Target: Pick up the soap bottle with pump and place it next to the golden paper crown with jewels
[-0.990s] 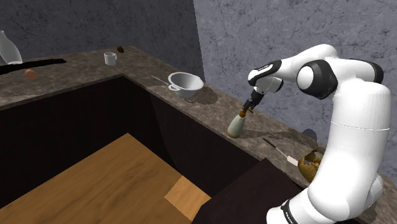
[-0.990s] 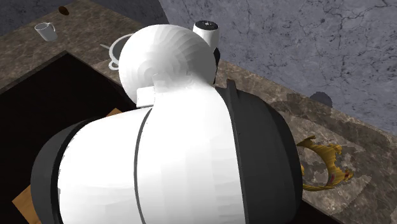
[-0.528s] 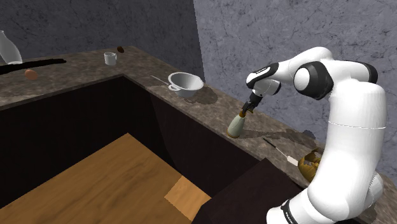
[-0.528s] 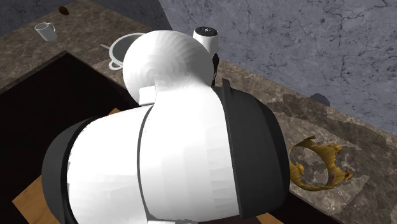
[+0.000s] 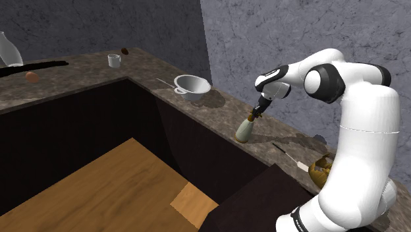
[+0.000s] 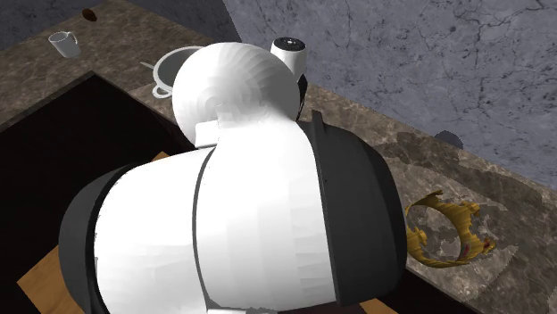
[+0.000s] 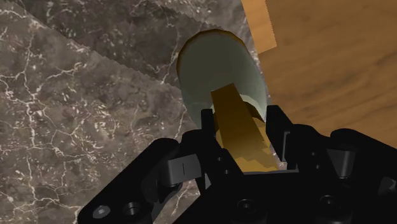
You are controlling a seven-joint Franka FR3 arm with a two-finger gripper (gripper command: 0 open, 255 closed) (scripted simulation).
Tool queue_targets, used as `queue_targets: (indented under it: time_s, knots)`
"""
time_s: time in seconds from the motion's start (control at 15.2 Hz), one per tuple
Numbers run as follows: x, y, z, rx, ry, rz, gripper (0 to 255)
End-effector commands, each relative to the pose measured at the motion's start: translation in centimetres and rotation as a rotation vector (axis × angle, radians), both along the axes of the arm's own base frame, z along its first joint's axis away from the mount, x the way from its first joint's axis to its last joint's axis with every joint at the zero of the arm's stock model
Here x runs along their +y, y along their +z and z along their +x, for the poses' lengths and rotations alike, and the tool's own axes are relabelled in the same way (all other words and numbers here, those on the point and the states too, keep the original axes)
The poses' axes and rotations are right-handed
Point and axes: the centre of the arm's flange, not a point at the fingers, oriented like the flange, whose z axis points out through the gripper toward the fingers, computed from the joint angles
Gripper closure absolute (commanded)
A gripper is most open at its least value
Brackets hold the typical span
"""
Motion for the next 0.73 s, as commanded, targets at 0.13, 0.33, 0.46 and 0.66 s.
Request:
queue_targets:
  time_s: [0.13,0.33,0.46,0.66]
  knots:
    - [0.0,-0.1,0.0,0.001,0.000,0.001,255]
    - [0.0,0.5,0.0,0.001,0.000,0.001,255]
    - [0.0,1.5,0.0,0.001,0.000,0.001,255]
    - [0.0,3.1,0.0,0.001,0.000,0.001,255]
